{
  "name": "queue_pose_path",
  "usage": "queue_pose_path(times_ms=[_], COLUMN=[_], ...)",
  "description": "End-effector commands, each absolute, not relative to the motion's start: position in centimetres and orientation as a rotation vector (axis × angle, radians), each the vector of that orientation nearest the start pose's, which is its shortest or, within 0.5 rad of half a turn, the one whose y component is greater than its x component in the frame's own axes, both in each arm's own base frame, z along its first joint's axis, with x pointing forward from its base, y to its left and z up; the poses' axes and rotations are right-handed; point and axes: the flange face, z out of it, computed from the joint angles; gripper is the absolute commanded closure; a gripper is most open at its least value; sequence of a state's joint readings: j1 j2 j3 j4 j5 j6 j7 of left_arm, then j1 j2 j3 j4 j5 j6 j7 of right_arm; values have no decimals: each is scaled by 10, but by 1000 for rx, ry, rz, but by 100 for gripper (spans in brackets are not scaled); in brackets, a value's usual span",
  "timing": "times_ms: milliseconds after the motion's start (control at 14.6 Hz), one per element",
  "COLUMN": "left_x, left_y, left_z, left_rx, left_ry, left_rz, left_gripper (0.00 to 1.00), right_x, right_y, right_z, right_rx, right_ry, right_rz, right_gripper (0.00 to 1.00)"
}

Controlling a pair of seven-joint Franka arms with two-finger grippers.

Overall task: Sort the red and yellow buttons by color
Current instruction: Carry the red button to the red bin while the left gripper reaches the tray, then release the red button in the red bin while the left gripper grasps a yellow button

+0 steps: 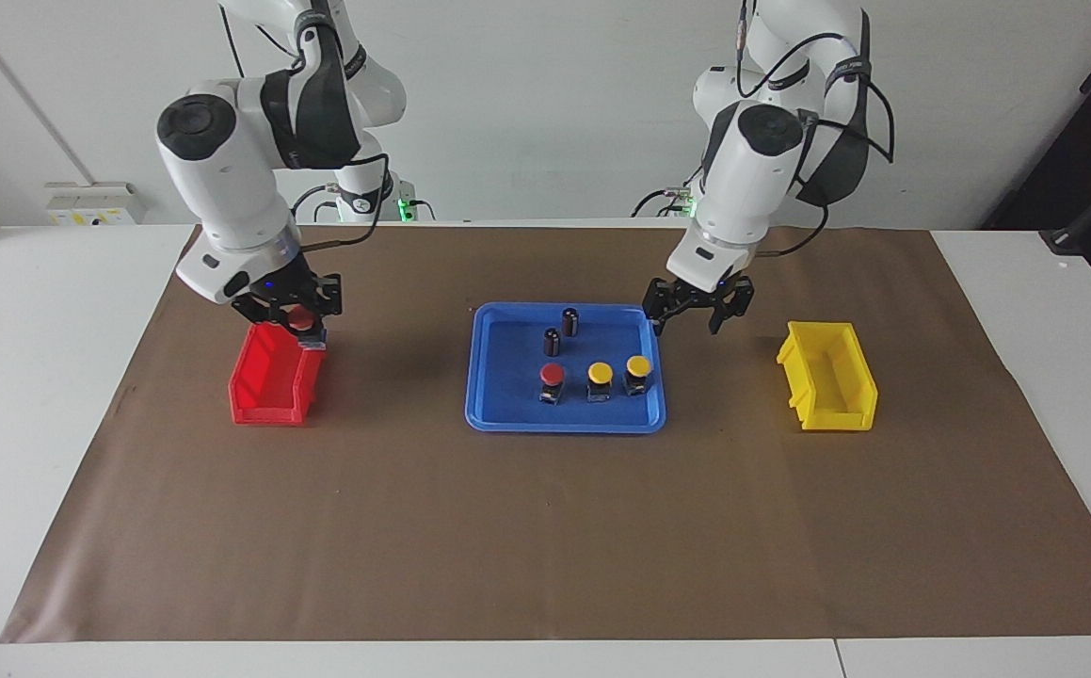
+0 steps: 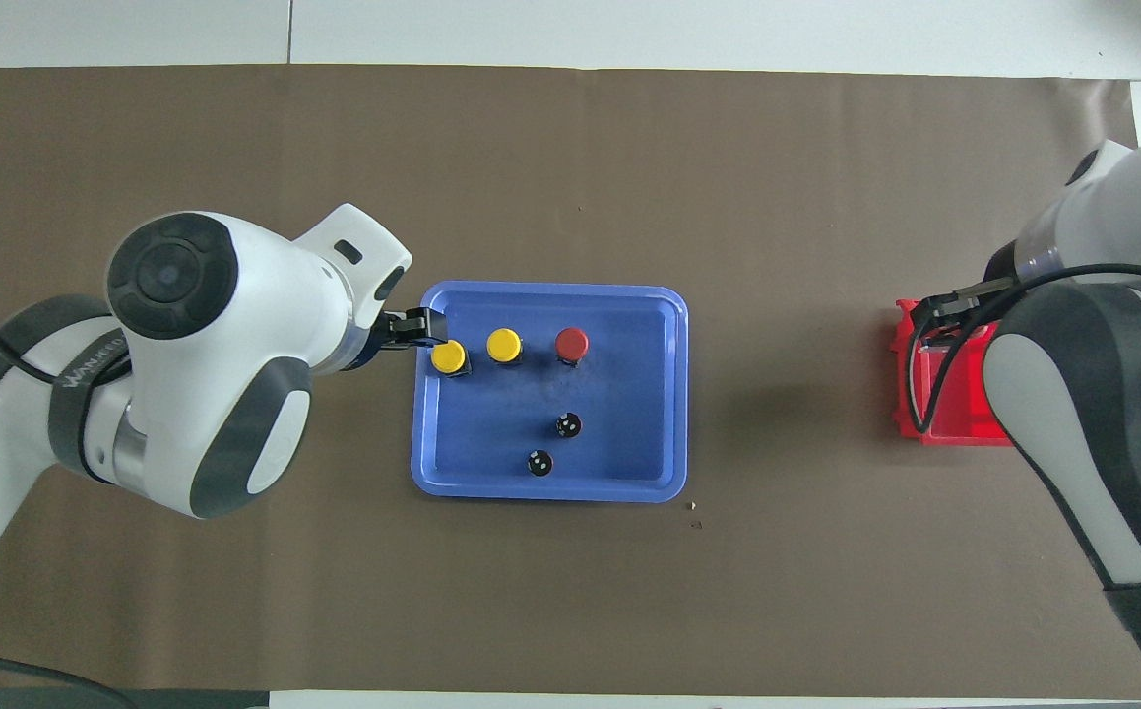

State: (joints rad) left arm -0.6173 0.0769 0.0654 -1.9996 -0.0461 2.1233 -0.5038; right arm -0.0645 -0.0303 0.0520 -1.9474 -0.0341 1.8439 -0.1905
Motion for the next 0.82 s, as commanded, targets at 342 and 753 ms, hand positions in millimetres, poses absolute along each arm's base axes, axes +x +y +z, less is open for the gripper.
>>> queue_pose_path(times_ms=[342, 753], left_x=[479, 488], left_y=[-323, -320], left_z=[362, 357], left_rx=[-3181, -3191], left_ry=[36, 17], left_rz=[-101, -137], left_gripper=[18, 27], right_x=[499, 479], right_y=[-56, -60], right_z=[408, 361], right_rx=[-3147, -3150], right_ry=[-371, -357], right_rz=[-52, -81], right_gripper=[88, 87])
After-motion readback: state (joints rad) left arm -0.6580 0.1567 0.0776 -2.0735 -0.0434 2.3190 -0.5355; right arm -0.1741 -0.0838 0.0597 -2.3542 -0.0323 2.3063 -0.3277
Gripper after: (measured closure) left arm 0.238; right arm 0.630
